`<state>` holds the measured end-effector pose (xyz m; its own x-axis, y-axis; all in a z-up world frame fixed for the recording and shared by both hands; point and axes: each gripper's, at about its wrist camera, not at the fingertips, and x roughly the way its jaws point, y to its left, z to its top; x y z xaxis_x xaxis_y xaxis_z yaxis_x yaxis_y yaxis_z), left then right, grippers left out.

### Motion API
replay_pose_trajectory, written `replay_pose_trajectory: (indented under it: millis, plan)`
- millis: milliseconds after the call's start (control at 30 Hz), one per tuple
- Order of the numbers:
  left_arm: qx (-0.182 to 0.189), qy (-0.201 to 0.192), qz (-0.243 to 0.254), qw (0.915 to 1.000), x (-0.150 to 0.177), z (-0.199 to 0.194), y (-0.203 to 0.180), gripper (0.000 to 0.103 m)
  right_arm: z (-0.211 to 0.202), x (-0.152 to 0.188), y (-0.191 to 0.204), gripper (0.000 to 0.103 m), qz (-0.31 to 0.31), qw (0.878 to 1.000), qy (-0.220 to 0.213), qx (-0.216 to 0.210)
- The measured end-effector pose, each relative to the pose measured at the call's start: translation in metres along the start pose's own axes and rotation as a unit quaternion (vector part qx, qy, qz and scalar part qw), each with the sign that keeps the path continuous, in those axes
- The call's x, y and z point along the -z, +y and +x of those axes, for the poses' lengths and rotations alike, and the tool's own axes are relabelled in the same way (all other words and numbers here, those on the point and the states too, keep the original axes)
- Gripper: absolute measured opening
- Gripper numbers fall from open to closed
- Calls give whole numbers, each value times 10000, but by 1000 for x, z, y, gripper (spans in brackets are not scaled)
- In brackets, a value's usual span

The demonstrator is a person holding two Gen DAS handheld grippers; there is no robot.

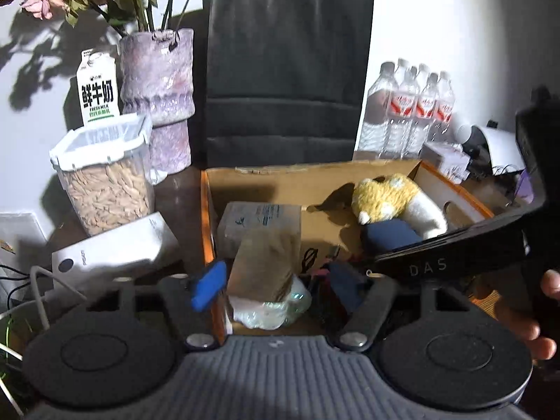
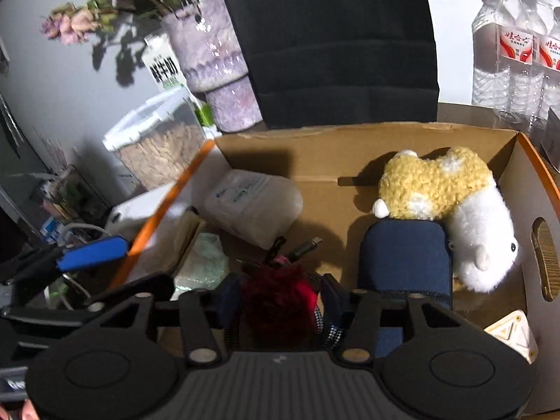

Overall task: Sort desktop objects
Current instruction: 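Carry the white piece and rose into the box and open both tools, then grasp a round white cap with the left tool while the right tool grasps a white cup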

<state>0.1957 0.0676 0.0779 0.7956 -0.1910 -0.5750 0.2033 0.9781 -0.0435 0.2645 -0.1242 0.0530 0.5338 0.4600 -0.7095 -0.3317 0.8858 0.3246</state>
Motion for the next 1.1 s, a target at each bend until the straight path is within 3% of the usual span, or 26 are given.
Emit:
replay_pose_trajectory:
  millis: [267,433,533,733,867,1033,1100]
  plan:
    - [-54,-171,-260,9995,-12,-25,-7,91,-63,2,-3,71,-95,9949,-762,650]
    - [-162,-247,-162,9994,11,-46,-31,99,-106,43,-10,73,-291,9812,-1333,1362]
    - [-252,-336,-174,9990,30,-67,-40,100,-126,79,-20,77,-282,9758,-1451,1609]
    - [-19,-414,-597,9974,87,-115,-58,103,-155,162,-26,77,-130,9813,-1326,1386]
    - [131,-418,-325,9985,134,-132,-80,103,-169,210,-23,83,-64,9819,-1391,1280]
    - [291,-221,-263,9990,170,-136,-87,103,-175,250,-16,84,-7,9831,-1512,1037]
    - [185,-283,-357,9988,175,-142,-87,103,-177,258,-16,84,-3,9832,-1543,971]
